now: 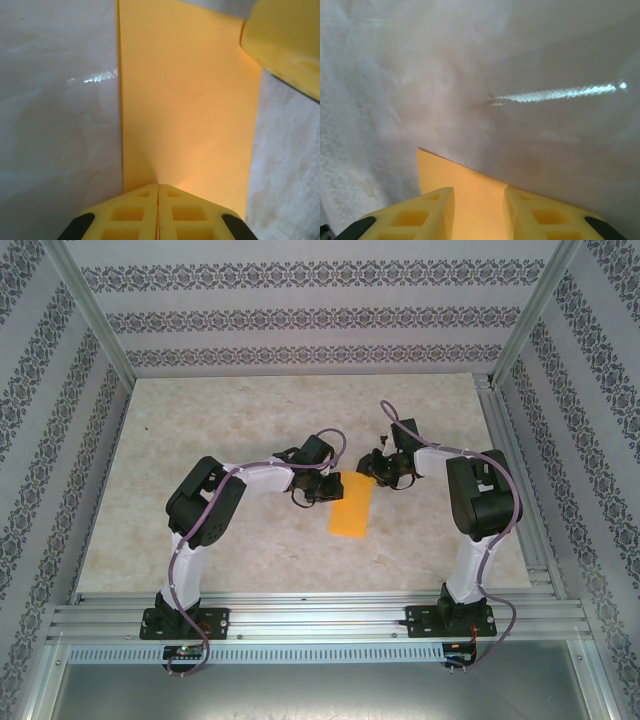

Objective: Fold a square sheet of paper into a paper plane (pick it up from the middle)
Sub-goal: Fold the square sheet of paper in half at the center of the table.

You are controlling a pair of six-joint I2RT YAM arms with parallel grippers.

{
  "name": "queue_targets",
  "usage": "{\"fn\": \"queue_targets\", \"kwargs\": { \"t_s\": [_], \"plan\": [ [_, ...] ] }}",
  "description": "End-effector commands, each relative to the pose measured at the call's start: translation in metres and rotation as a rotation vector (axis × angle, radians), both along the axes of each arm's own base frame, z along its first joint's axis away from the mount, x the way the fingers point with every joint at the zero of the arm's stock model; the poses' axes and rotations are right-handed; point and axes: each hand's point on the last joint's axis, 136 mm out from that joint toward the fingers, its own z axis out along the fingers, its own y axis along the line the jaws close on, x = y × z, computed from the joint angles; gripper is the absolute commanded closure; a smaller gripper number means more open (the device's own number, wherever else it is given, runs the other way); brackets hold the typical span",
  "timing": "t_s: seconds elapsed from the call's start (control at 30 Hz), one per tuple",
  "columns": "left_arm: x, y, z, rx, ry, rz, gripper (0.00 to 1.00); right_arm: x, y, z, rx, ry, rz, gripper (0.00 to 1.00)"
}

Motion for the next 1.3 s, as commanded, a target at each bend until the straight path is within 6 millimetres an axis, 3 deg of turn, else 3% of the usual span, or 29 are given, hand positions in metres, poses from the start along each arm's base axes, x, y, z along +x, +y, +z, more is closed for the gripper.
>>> {"fn": "queue_targets", "kwargs": {
  "t_s": [0.0, 0.1, 0.23, 0.37, 0.53, 0.83, 0.93, 1.0, 1.17, 1.27],
  "plan": [
    [-0.016, 0.007, -0.025, 0.073, 0.054, -0.022, 0.9, -0.001, -0.014, -0.021, -0.088, 0.037, -0.014, 0.67],
    [-0.016, 0.007, -0.026, 0.075, 0.055, -0.023, 0.9, 0.001, -0.014, -0.014, -0.092, 0.033, -0.006, 0.67],
    [-0.017, 0.009, -0.026, 0.077, 0.056, -0.021, 0.9, 0.011, -0.01, 0.023, -0.054, -0.048, -0.003, 0.66],
    [-0.017, 0.008, -0.025, 0.074, 0.057, -0.02, 0.9, 0.017, -0.005, 0.046, -0.017, -0.093, 0.004, 0.66],
    [-0.016, 0.007, -0.025, 0.072, 0.054, -0.021, 0.9, 0.017, -0.006, 0.034, -0.025, -0.066, -0.002, 0.67],
    [-0.017, 0.008, -0.026, 0.075, 0.056, -0.021, 0.9, 0.007, -0.018, -0.016, -0.106, 0.035, -0.023, 0.67],
    [-0.017, 0.008, -0.025, 0.073, 0.056, -0.02, 0.9, 0.005, -0.019, -0.019, -0.113, 0.044, -0.023, 0.68],
    [-0.017, 0.008, -0.025, 0.073, 0.056, -0.02, 0.9, 0.006, -0.019, -0.01, -0.109, 0.027, -0.02, 0.67],
    [-0.017, 0.008, -0.023, 0.071, 0.052, -0.017, 0.9, 0.009, -0.011, 0.038, -0.047, -0.07, -0.007, 0.66],
    [-0.016, 0.008, -0.022, 0.068, 0.05, -0.017, 0.9, 0.0, -0.007, 0.049, -0.015, -0.089, -0.005, 0.66]
  ]
}}
